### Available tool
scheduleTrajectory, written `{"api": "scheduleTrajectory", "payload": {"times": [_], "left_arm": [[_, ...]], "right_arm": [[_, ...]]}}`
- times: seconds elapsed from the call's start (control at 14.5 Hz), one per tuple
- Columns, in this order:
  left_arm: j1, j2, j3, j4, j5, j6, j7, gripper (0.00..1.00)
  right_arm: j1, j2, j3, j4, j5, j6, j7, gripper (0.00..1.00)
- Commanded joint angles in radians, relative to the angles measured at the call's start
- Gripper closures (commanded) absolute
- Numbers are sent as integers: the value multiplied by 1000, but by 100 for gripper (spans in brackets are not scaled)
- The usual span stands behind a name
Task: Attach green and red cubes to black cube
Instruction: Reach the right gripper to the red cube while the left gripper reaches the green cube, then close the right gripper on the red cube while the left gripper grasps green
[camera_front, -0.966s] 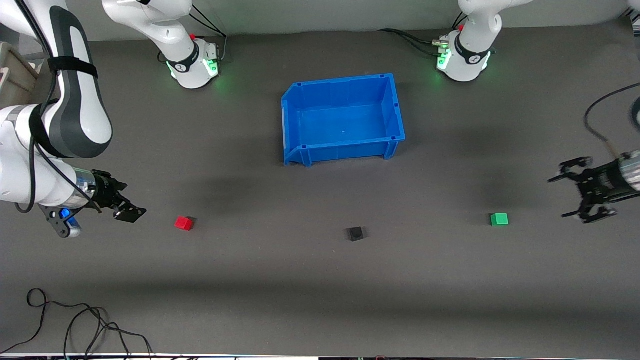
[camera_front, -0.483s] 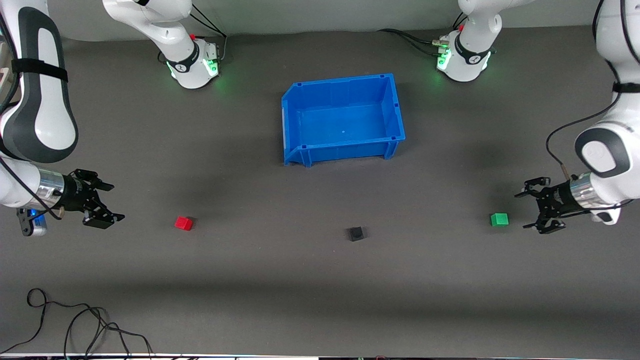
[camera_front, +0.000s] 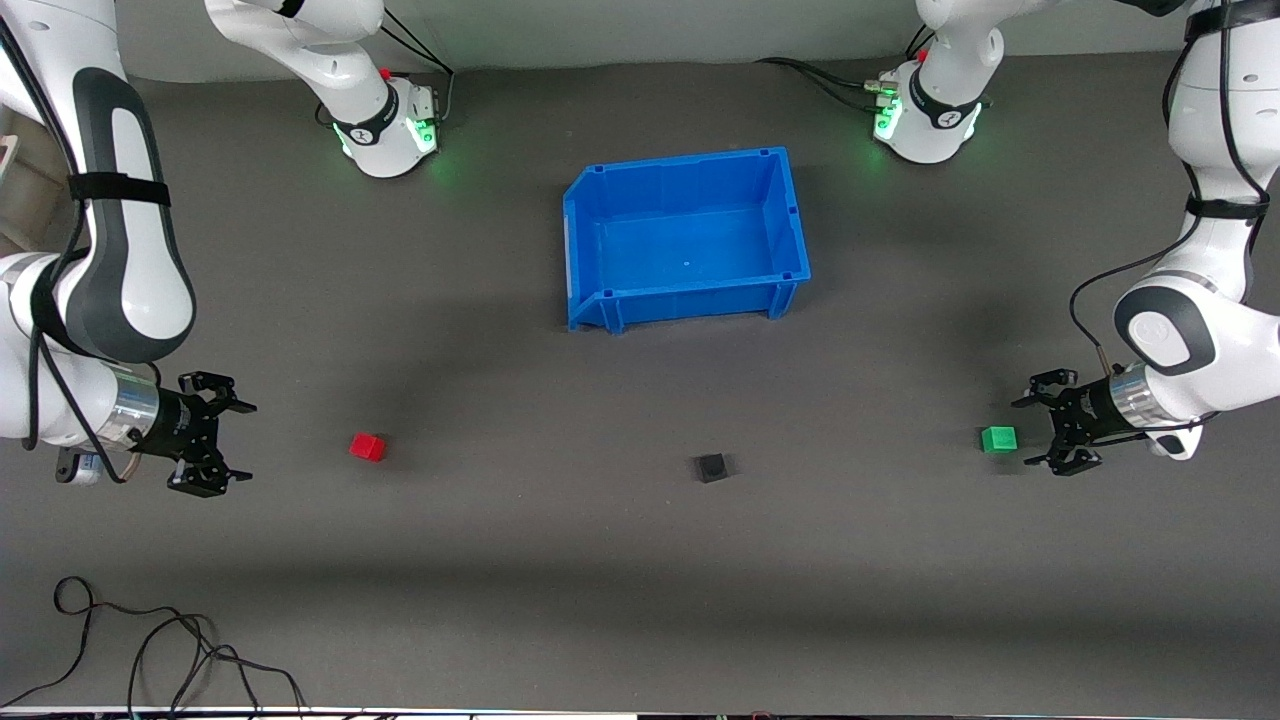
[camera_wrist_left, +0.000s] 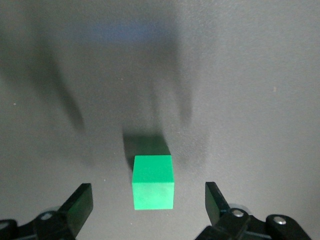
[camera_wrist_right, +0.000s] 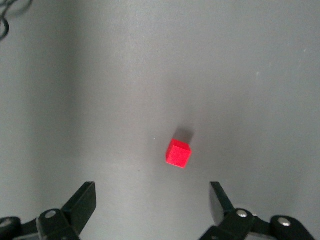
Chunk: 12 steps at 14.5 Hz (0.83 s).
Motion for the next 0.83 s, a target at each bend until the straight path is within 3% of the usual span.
{"api": "scheduleTrajectory", "payload": {"times": [0.0, 0.28, 0.55, 0.69, 0.76], "left_arm": [[-9, 17, -8, -2, -22, 21, 27, 0], [-14, 34, -10, -3, -22, 34, 44, 0], [-6, 37, -10, -2, -24, 34, 42, 75], [-4, 36, -10, 5, -36, 30, 41, 85], [-3, 28, -10, 12, -41, 21, 41, 85]], "right_arm": [[19, 53, -4, 22, 17, 69, 140, 0], [51, 96, -4, 10, 14, 121, 254, 0], [79, 122, -2, -44, 19, 169, 289, 0], [82, 139, -2, -55, 19, 189, 297, 0], [95, 148, -2, -67, 20, 212, 306, 0]]}}
